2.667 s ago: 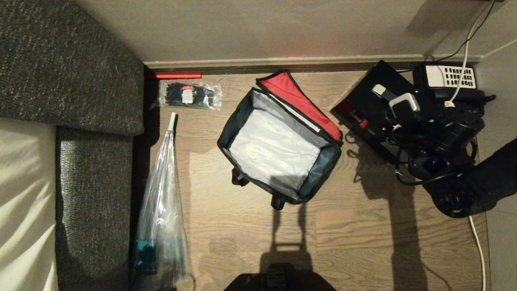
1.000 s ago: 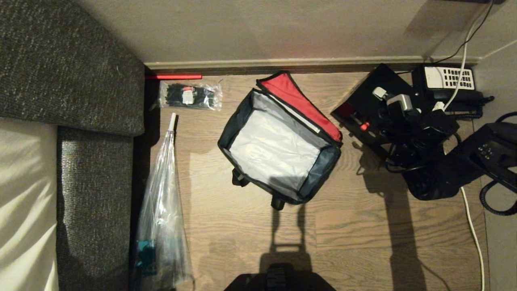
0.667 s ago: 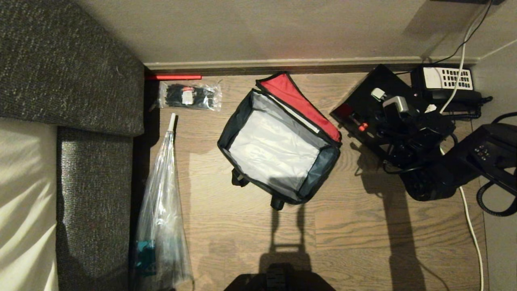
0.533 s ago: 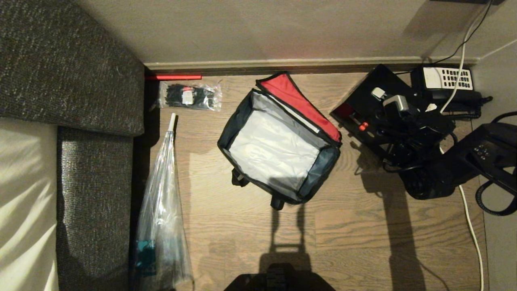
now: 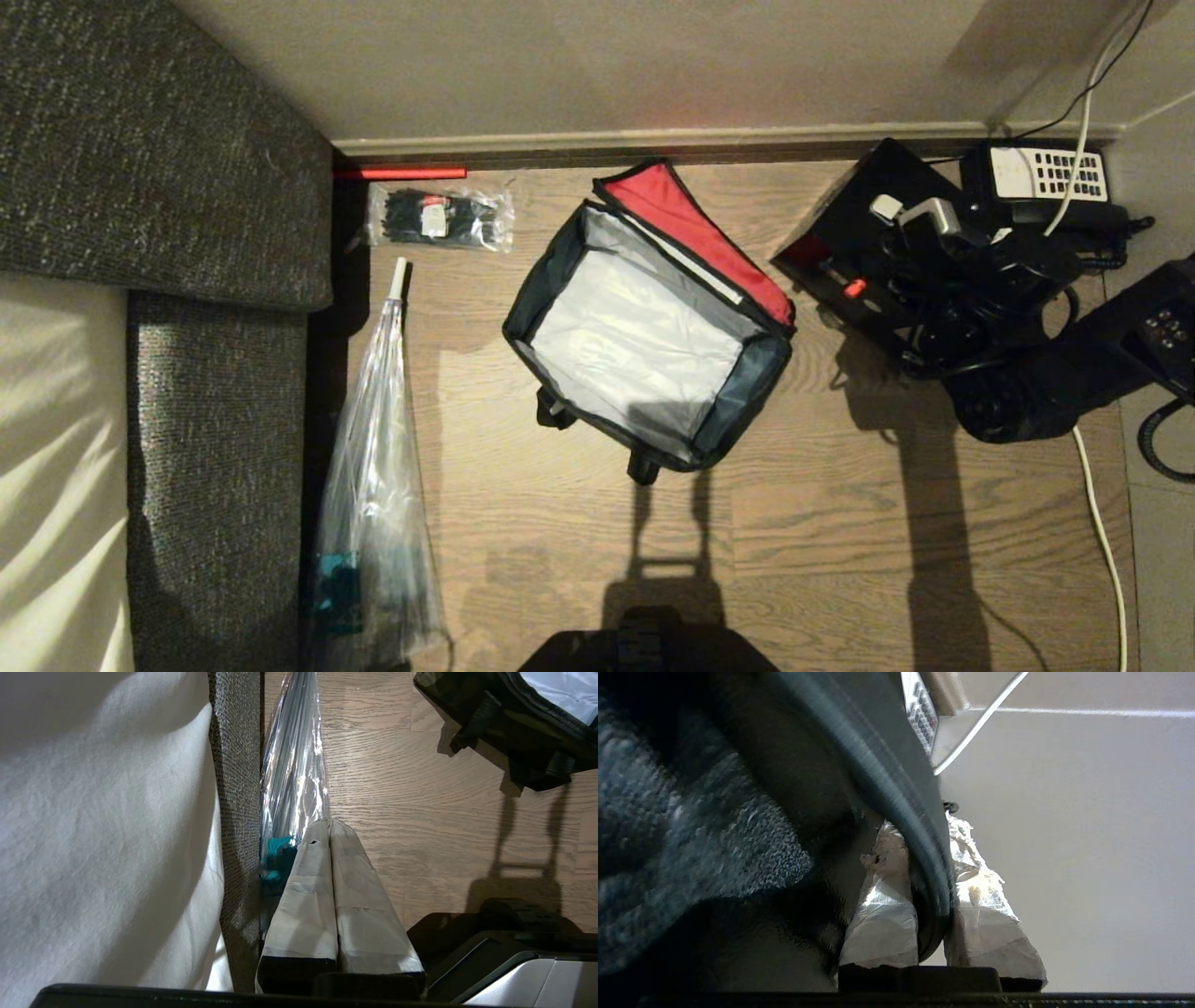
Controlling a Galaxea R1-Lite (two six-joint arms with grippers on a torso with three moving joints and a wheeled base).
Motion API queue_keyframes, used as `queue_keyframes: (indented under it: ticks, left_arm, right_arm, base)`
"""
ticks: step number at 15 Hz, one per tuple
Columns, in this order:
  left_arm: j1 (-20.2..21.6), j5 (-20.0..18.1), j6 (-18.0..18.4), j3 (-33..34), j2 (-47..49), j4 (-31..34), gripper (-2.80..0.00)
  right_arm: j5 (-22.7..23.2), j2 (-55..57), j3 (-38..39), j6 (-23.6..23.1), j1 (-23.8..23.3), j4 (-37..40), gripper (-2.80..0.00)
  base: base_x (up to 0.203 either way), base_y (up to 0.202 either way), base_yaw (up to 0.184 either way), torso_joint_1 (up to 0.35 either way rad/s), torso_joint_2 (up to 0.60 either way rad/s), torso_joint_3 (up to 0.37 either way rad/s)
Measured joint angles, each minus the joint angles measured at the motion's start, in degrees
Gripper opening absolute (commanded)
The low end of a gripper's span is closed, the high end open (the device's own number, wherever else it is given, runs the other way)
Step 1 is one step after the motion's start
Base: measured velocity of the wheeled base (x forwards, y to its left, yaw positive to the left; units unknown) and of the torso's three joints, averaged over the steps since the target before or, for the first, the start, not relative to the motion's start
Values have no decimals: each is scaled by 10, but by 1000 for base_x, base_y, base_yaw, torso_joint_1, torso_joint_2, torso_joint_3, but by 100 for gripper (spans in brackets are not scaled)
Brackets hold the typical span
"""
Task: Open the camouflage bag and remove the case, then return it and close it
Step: Grip the handle again, then place the black box back
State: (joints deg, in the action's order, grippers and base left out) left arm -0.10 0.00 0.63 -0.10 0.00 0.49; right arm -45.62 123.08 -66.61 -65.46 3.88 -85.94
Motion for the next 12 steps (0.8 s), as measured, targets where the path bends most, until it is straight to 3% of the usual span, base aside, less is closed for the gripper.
queue_keyframes:
  ticks: [5, 10, 12]
  left_arm:
    - [0, 0, 0, 0, 0, 0, -280]
    - [0, 0, 0, 0, 0, 0, -280]
    - [0, 0, 0, 0, 0, 0, -280]
  right_arm:
    - [-4, -98, 34, -50, 0, -7, -280]
    - [-5, -204, 93, -51, 19, 43, -280]
    - [-35, -241, 110, -50, 42, 64, -280]
  base:
    - [0, 0, 0, 0, 0, 0]
    - [0, 0, 0, 0, 0, 0]
    - [0, 0, 0, 0, 0, 0]
